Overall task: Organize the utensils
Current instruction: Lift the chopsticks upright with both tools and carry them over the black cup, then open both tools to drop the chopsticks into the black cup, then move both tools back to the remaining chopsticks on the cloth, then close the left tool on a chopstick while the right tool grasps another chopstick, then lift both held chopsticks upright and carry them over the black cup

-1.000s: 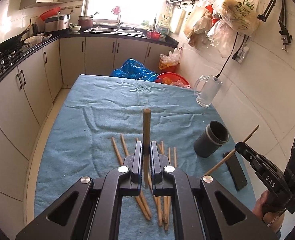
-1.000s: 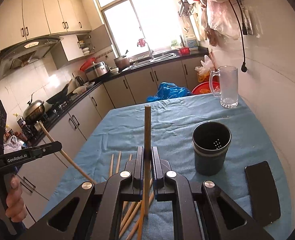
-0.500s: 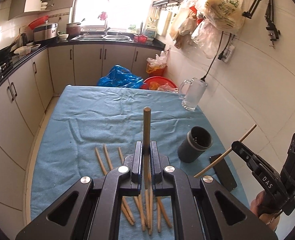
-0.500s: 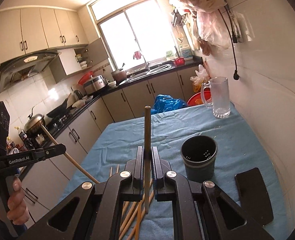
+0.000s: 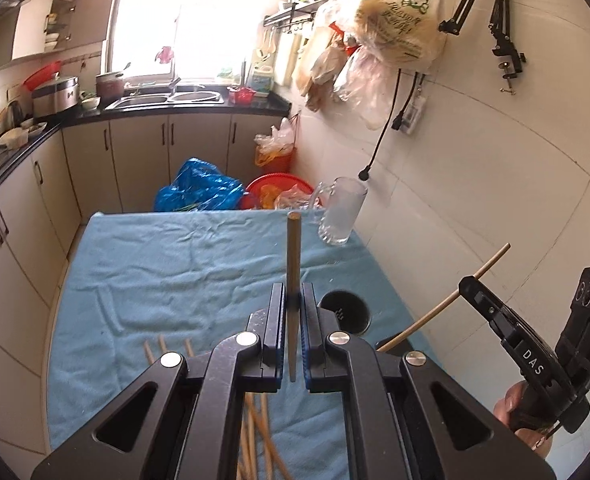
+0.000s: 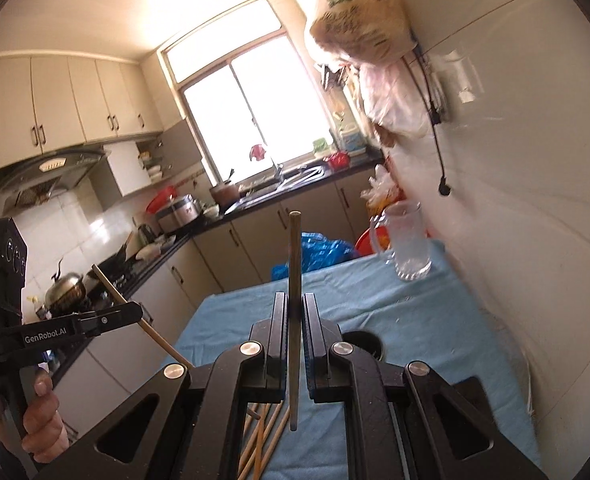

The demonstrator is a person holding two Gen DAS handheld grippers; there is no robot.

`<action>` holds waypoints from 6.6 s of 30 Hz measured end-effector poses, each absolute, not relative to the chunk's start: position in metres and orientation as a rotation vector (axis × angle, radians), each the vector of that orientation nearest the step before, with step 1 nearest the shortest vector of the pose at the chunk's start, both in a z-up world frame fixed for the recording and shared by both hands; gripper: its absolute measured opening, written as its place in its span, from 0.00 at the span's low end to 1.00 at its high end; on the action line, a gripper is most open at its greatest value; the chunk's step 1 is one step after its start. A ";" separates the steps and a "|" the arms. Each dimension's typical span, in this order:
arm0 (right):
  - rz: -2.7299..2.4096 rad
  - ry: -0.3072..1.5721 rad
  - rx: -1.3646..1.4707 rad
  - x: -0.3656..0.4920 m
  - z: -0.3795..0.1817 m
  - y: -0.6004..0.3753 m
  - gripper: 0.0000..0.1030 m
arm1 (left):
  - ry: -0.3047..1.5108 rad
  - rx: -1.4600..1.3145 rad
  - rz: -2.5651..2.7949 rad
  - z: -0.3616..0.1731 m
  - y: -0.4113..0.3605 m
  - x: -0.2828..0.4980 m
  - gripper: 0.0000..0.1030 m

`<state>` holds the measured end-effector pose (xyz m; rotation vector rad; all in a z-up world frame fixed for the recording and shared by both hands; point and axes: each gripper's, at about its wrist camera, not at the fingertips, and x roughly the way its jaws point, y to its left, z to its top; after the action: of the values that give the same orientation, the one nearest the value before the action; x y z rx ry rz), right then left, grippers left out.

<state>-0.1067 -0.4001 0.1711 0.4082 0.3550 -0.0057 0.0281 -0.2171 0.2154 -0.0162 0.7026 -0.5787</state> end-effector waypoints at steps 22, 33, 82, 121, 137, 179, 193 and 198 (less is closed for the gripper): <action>-0.109 0.363 0.406 -0.050 0.176 -0.455 0.07 | 0.779 -0.033 -0.657 0.195 -0.318 0.114 0.06; -0.074 0.550 0.487 -0.007 0.118 -0.468 0.07 | 0.910 -0.009 -0.632 0.141 -0.326 0.140 0.06; -0.115 0.731 0.304 -0.091 0.030 -0.324 0.85 | 0.873 -0.068 -0.278 0.031 -0.097 0.010 0.88; 0.016 0.870 0.253 -0.073 0.014 -0.292 0.51 | 1.214 -0.164 -0.206 -0.028 -0.112 0.143 0.23; 0.153 1.043 0.259 0.021 0.004 -0.267 0.36 | 1.213 -0.158 -0.225 -0.032 -0.082 0.119 0.08; 0.233 0.656 0.318 -0.055 0.076 -0.280 0.08 | 0.786 -0.218 -0.437 0.093 -0.076 0.025 0.06; 0.212 0.568 0.359 -0.081 0.092 -0.299 0.07 | 0.748 -0.208 -0.466 0.114 -0.086 0.010 0.06; 0.198 0.543 0.372 -0.086 0.097 -0.306 0.07 | 0.730 -0.201 -0.476 0.123 -0.089 0.007 0.06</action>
<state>-0.0860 -0.3056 0.0973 0.3719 0.5429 0.1980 0.0067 -0.0894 0.1227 -0.2009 0.7297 -0.4763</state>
